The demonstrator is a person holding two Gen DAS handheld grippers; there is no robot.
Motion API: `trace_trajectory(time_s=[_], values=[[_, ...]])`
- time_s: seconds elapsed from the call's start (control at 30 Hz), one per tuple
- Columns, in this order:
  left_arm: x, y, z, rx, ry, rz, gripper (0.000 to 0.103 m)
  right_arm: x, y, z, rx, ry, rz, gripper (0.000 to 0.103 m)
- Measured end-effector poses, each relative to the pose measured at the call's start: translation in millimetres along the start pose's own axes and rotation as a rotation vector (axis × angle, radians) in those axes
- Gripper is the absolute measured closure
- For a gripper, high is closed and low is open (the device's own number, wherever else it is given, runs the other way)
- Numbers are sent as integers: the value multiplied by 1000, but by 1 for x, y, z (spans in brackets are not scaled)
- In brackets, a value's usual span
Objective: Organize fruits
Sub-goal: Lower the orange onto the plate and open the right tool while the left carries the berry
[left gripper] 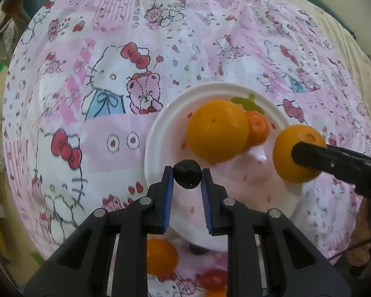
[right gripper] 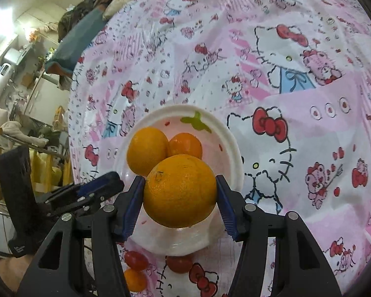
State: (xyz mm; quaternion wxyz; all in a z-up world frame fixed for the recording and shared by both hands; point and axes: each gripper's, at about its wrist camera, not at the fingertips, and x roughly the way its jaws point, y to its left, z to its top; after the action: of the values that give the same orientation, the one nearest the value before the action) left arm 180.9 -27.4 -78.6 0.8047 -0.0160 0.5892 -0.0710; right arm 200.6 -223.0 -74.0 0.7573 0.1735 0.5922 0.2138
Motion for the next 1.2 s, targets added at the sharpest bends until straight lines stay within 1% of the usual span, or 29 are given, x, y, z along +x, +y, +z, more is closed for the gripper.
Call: trace_trajectory(time_s=[0.23, 0.47, 0.6, 0.73, 0.77, 0.8, 0.83, 0.87, 0.9, 1.2], values=[[12, 0, 6, -3, 21, -26, 84, 22, -6, 1, 1, 49, -33, 43], [14, -2, 9, -8, 8, -36, 84, 21, -16, 2, 39, 48, -28, 41], [13, -2, 10, -19, 13, -47, 84, 20, -13, 1, 22, 47, -45, 41], [10, -3, 11, -8, 16, -49, 83, 12, -11, 4, 24, 14, -26, 41], [9, -4, 11, -5, 12, -50, 80, 11, -11, 5, 23, 6, -30, 41], [6, -4, 11, -1, 5, -49, 71, 10, -12, 5, 25, 7, -32, 41], [5, -5, 11, 1, -1, -46, 65, 11, -12, 5, 28, 12, -31, 41], [3, -5, 11, -1, -9, -42, 53, 13, -13, 4, 31, 20, -32, 41], [0, -5, 11, -5, -19, -41, 47, 14, -13, 4, 32, 25, -35, 41], [-6, 0, 10, -26, -18, -45, 45, 8, -4, 4, 17, 7, -41, 41]])
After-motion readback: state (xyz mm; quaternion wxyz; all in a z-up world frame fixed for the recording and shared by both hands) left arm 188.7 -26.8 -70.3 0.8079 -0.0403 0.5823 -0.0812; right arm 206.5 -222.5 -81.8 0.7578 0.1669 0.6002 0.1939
